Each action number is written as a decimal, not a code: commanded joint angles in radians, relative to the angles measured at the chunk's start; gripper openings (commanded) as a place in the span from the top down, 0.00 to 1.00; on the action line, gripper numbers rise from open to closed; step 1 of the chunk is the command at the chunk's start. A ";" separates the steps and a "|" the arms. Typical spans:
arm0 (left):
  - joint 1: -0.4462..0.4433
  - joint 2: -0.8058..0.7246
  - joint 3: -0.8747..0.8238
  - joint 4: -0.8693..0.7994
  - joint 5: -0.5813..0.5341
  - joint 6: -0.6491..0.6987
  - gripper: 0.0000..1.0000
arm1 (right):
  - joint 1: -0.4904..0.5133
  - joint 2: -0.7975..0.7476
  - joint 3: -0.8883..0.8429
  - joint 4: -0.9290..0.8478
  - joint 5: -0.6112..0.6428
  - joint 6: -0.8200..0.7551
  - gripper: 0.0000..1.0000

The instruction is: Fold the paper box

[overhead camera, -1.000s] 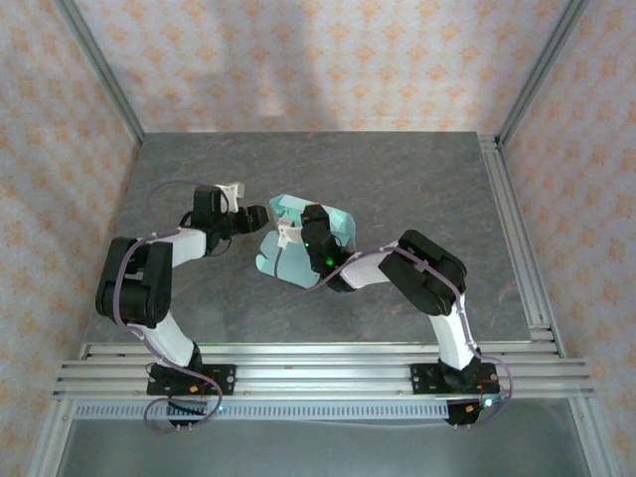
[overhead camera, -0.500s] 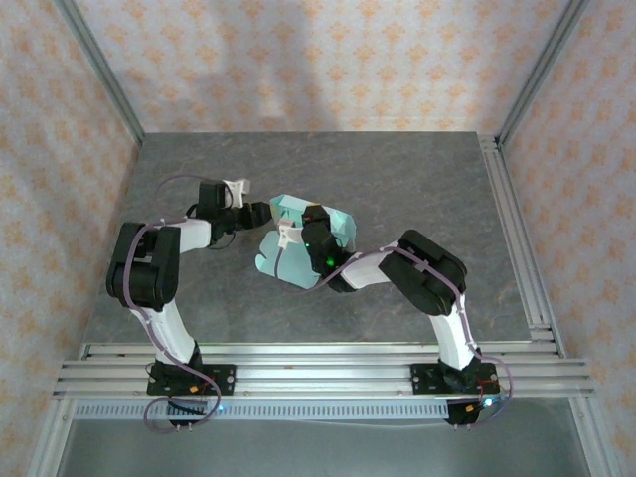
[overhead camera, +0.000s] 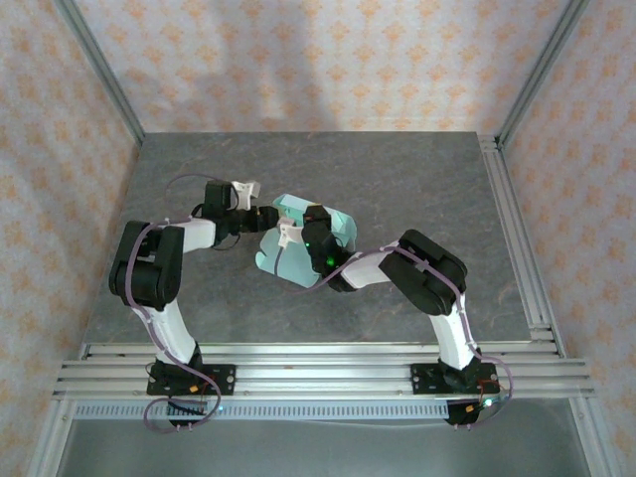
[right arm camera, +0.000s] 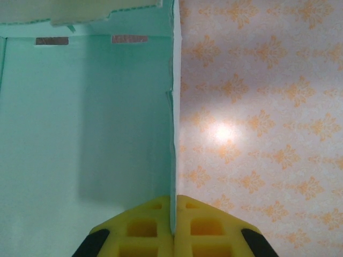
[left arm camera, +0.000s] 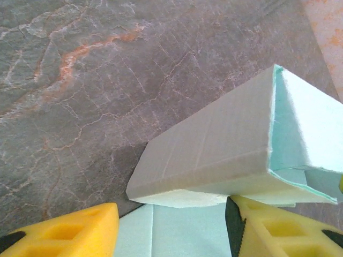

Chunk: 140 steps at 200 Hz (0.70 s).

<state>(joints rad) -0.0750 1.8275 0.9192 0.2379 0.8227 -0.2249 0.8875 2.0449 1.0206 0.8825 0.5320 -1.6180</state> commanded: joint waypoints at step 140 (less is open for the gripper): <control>-0.083 0.060 0.086 -0.017 -0.076 0.061 0.67 | 0.013 -0.061 0.039 -0.272 -0.047 0.154 1.00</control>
<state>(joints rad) -0.1318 1.8984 0.9924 0.2184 0.7998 -0.1837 0.8875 2.0075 1.0386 0.7490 0.5156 -1.5124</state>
